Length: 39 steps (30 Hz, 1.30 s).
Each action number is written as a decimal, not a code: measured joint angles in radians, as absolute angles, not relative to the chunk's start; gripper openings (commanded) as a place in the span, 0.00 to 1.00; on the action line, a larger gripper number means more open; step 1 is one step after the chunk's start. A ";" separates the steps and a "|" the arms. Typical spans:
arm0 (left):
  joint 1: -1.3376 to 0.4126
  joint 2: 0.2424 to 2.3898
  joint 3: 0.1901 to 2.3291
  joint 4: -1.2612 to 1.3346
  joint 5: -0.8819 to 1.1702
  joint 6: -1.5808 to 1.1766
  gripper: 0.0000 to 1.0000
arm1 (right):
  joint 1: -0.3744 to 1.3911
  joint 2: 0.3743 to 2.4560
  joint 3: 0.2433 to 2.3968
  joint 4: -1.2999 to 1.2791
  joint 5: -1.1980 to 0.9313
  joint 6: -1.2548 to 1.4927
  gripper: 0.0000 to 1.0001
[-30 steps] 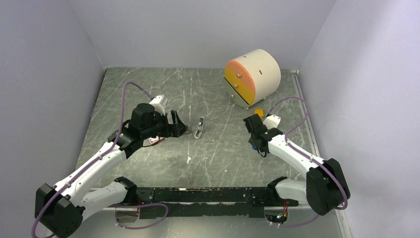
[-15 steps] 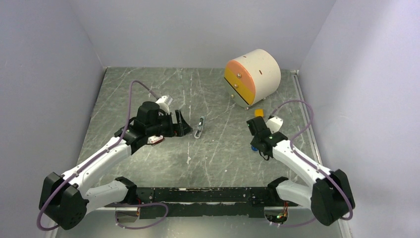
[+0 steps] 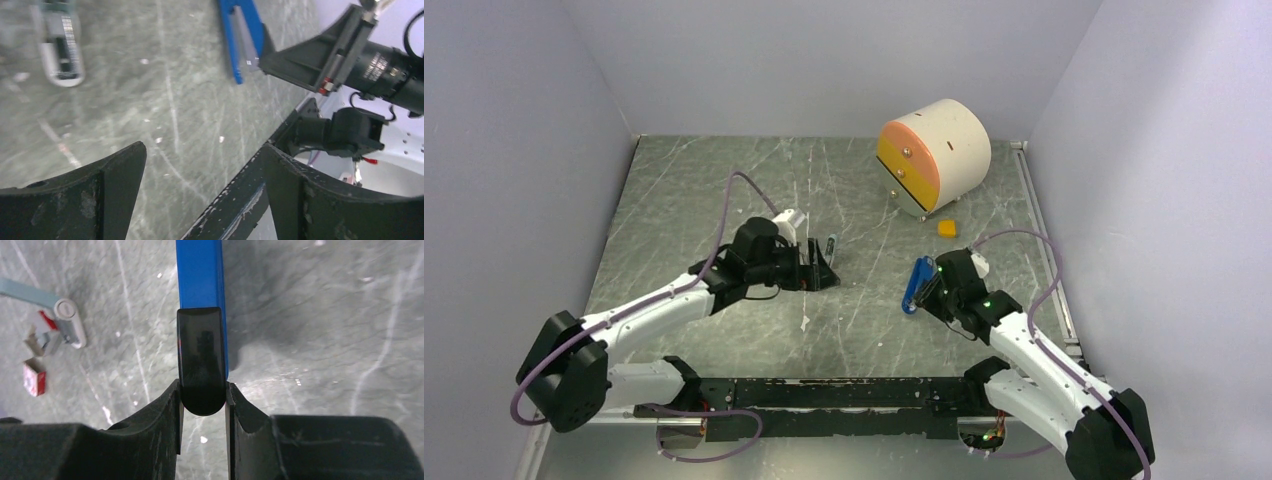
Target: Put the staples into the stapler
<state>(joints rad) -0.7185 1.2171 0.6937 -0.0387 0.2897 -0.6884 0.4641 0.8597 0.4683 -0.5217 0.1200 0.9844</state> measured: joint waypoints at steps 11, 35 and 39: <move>-0.983 1.477 0.686 0.256 0.244 -0.749 0.85 | 0.464 0.873 0.395 -0.301 -0.070 1.008 0.00; -1.070 1.683 0.714 0.459 -0.089 -0.852 0.45 | 0.464 0.882 0.380 -0.245 -0.168 1.009 0.00; -1.073 1.729 0.731 0.468 -0.073 -0.864 0.29 | 0.464 0.878 0.367 -0.242 -0.173 1.007 0.00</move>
